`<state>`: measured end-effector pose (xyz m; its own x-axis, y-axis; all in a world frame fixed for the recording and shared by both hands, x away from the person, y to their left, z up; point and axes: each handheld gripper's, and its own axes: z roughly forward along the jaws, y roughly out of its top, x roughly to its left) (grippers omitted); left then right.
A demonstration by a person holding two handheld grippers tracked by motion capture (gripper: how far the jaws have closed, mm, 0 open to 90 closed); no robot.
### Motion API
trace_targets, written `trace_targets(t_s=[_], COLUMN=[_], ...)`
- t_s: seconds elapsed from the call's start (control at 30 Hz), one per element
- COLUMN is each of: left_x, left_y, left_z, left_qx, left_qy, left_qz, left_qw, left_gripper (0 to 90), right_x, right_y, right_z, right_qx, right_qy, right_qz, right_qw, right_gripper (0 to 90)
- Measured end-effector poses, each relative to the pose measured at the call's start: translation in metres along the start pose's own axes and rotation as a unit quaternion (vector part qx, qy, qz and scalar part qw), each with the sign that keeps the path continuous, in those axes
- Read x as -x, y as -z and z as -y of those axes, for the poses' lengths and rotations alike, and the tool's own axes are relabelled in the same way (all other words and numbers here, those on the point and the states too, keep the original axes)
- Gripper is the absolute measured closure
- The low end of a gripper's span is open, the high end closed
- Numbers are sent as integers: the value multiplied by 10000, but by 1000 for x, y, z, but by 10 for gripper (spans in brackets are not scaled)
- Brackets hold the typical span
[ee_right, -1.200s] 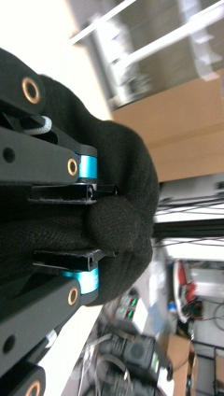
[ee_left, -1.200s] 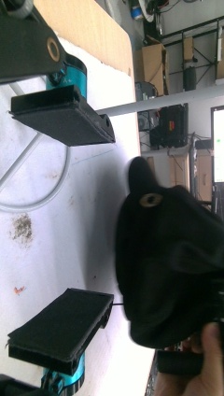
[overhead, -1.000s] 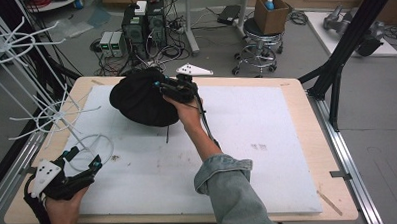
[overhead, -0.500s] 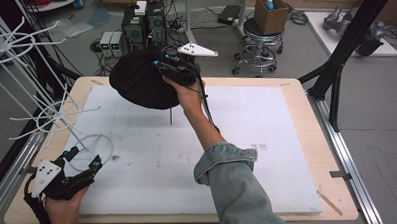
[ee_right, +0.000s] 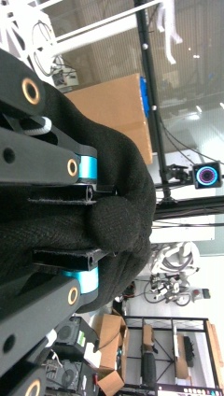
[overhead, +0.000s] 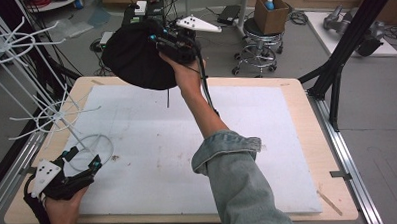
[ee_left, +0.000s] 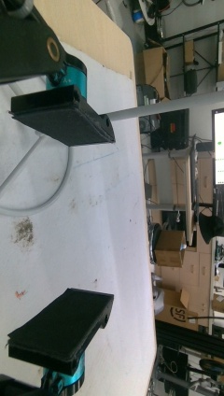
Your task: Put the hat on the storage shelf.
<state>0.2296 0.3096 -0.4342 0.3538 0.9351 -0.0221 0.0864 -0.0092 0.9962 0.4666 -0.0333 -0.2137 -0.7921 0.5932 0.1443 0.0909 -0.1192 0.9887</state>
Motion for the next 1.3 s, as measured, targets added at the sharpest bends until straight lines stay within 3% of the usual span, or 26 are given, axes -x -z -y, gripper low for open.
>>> trace_targets(t_s=[0.13,0.27,0.47,0.8,1.1,1.3], left_x=[0,-1,-1,-1,-3,-5], left_y=[0,0,1,4,27,44], left_z=[0,0,0,0,1,1], left_qx=[13,10,17,33,105,142], left_qy=[17,20,41,20,-42,-74], left_qz=[-2,-2,-7,-21,-201,-403], left_qw=[10000,10000,10000,10000,9997,9991], left_gripper=[193,193,193,192,192,192], right_x=[-2,-6,-13,-20,-20,-31], right_y=[-2,-6,-10,-11,-14,-19], right_z=[-17,-32,-55,-75,-89,-102], right_qx=[65,172,425,612,762,908], right_qy=[-124,-122,-349,-285,-360,-378], right_qz=[32,-92,-315,-439,-476,-661], right_qw=[9999,9997,9980,9968,9953,9930], right_gripper=[750,749,750,749,749,748])
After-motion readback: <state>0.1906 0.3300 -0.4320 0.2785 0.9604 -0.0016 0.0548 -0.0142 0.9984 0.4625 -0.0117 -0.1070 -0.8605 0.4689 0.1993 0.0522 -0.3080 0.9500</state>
